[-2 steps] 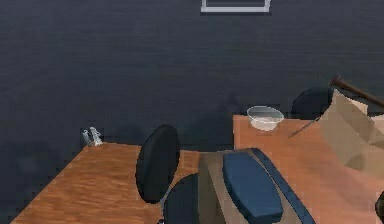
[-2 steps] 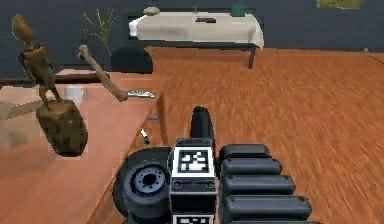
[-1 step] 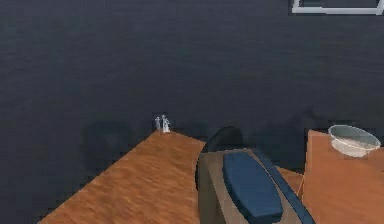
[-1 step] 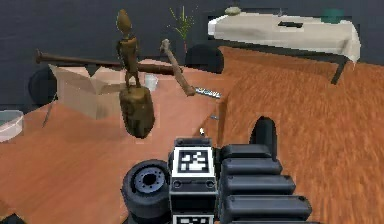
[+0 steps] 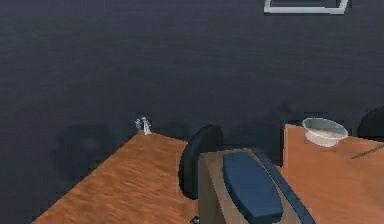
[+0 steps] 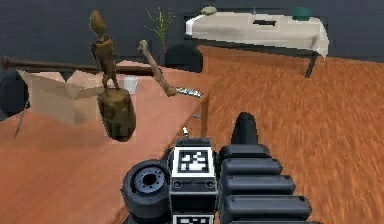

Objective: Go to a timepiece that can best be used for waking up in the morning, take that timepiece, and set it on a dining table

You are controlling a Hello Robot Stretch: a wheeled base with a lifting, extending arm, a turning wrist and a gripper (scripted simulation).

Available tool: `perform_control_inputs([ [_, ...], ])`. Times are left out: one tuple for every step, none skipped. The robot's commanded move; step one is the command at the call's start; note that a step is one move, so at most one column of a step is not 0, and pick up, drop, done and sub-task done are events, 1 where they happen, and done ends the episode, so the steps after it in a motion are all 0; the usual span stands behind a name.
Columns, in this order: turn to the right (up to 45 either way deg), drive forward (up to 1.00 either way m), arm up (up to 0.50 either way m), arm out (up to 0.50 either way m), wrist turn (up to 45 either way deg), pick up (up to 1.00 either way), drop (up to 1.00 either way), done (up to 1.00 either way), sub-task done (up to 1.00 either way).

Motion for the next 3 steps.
perform_control_inputs([
  [3.0, 0.00, 0.00, 0.00, 0.0, 0.00, 0.00, 0.00, 0.00],
  [45.0, 0.00, 0.00, 0.00, 0.0, 0.00, 0.00, 0.00, 0.00],
  [27.0, 0.00, 0.00, 0.00, 0.0, 0.00, 0.00, 0.00, 0.00],
])
